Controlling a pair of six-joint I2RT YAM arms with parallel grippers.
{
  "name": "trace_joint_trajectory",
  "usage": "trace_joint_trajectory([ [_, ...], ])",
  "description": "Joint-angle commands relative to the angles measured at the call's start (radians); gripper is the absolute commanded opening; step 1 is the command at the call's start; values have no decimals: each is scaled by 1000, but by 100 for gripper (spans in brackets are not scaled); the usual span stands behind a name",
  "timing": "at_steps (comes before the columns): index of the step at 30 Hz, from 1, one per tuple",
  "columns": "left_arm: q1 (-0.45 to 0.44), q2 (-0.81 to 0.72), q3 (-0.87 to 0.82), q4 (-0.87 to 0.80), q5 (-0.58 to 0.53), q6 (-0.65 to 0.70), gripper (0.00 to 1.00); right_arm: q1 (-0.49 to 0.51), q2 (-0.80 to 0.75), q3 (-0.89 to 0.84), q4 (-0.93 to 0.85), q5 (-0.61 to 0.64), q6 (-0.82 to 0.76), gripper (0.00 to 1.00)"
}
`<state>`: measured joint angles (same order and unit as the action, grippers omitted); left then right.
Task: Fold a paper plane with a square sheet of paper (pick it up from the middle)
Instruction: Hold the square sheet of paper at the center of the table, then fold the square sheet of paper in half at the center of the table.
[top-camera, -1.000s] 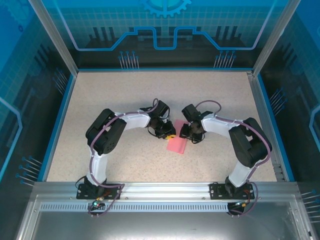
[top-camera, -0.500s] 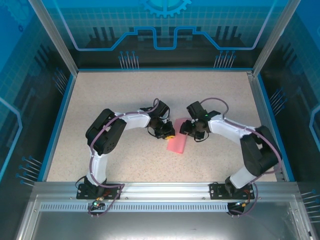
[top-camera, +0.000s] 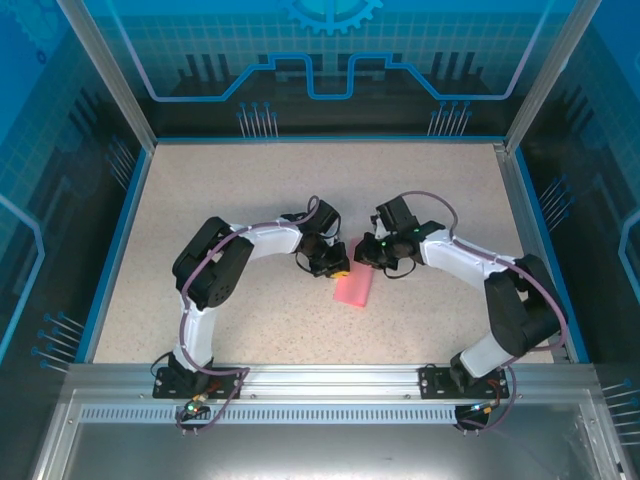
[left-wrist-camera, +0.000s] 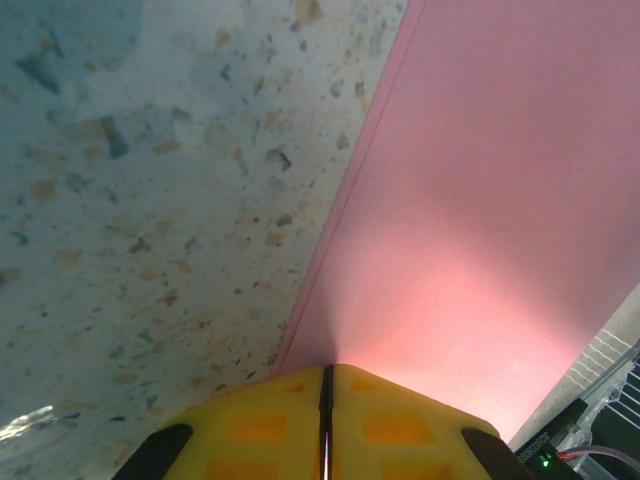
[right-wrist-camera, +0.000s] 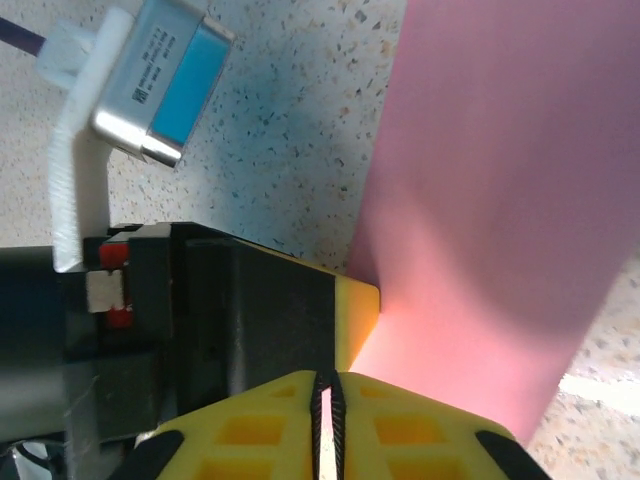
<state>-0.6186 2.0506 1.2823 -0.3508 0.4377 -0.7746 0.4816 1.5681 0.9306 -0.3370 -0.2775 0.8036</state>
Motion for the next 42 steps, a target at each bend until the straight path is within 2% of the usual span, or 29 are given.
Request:
trace_joint_trajectory([
  [1,-6,67,-18,-130,-102,13,10,-12,43,-19,49,-69,-14,9],
  [12,-6,79,-23,-143,-120,-6,10,-18,148,-66,69,-28,-46,1],
  [22,-6,99,-33,-194,-165,-34,8,-61,168,-152,130,-13,-118,4],
  [31,-6,112,-60,-203,-183,-48,7,-139,101,-239,148,-39,-186,6],
  [36,-6,115,-72,-202,-188,-48,7,-195,51,-278,102,-35,-187,6],
  [42,-7,119,-71,-194,-182,-43,6,-209,-29,-258,34,2,-178,6],
])
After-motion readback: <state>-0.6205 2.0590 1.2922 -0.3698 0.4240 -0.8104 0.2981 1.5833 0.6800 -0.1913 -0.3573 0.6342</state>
